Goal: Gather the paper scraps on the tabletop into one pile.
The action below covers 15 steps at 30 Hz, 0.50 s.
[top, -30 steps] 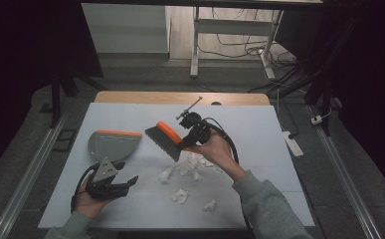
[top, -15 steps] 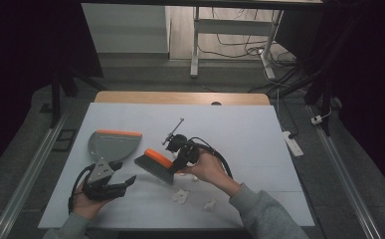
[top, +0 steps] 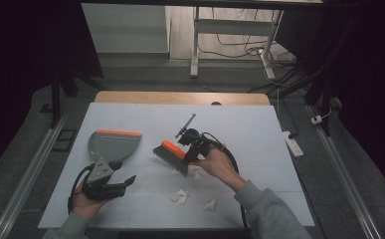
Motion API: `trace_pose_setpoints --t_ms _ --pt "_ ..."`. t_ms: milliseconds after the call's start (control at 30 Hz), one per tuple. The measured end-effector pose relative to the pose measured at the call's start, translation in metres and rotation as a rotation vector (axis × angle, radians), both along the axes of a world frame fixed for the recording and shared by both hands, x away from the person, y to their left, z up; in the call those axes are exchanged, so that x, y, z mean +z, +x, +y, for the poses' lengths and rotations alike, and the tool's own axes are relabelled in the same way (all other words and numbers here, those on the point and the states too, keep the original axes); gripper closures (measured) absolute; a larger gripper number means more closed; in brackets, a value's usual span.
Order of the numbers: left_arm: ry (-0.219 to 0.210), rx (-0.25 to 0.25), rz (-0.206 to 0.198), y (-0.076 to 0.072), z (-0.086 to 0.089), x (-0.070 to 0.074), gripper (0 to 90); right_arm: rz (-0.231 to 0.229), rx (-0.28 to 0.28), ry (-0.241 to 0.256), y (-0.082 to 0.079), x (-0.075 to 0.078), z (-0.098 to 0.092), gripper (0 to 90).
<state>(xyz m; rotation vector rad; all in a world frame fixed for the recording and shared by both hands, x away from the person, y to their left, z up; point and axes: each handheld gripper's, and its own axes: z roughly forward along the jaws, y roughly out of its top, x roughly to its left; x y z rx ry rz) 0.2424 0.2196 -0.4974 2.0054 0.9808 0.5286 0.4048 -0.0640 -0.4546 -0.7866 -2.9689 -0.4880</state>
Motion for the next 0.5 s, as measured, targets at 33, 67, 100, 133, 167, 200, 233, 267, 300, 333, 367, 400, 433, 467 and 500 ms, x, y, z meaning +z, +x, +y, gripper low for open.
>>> trace_pose_setpoints --t_ms 33,67,100,133,167,200,233,267,300,333,367,400,433,467,500 --pt "-0.001 0.001 0.001 0.000 0.000 0.000 32.8 0.000 -0.004 0.021 0.000 0.004 -0.005 70.2" --pt "-0.001 0.002 0.002 0.000 0.000 0.000 32.8 0.005 -0.006 0.050 -0.002 0.009 -0.009 70.1" --pt "-0.001 0.003 0.002 0.001 0.000 -0.001 32.7 0.002 0.001 0.079 -0.005 0.015 -0.013 70.1" --pt "-0.002 0.004 0.004 0.001 0.001 -0.001 32.8 0.002 0.005 0.107 -0.009 0.021 -0.016 70.2" --pt "-0.003 0.005 0.006 0.001 0.001 -0.001 32.7 -0.001 0.015 0.132 -0.014 0.027 -0.018 70.2" --pt "-0.003 0.007 0.006 0.001 0.001 -0.001 32.8 -0.003 0.026 0.147 -0.020 0.033 -0.021 70.1" --pt "-0.004 0.009 0.006 0.002 0.002 -0.001 32.7 -0.008 0.042 0.160 -0.024 0.037 -0.024 70.2" --pt "-0.006 0.010 0.006 0.002 0.002 -0.001 32.8 -0.004 0.050 0.164 -0.030 0.040 -0.026 70.2" --pt "-0.006 0.011 0.006 0.002 0.002 -0.001 32.7 -0.001 0.063 0.171 -0.035 0.041 -0.028 70.2" --pt "-0.007 0.013 0.006 0.002 0.003 -0.001 32.8 0.010 0.070 0.168 -0.041 0.041 -0.029 70.1" --pt "-0.008 0.016 0.006 0.002 0.003 -0.001 32.8 0.023 0.090 0.164 -0.046 0.039 -0.029 70.2" --pt "-0.008 0.018 0.007 0.002 0.003 -0.001 32.7 0.036 0.110 0.156 -0.053 0.036 -0.029 70.1" --pt "-0.007 0.021 0.009 0.003 0.004 -0.001 32.7 0.045 0.135 0.144 -0.060 0.032 -0.028 70.2" --pt "-0.008 0.025 0.009 0.003 0.005 -0.001 32.7 0.054 0.166 0.121 -0.067 0.028 -0.028 70.1" --pt "-0.009 0.029 0.010 0.004 0.005 -0.002 32.7 0.059 0.192 0.101 -0.074 0.025 -0.026 70.1"
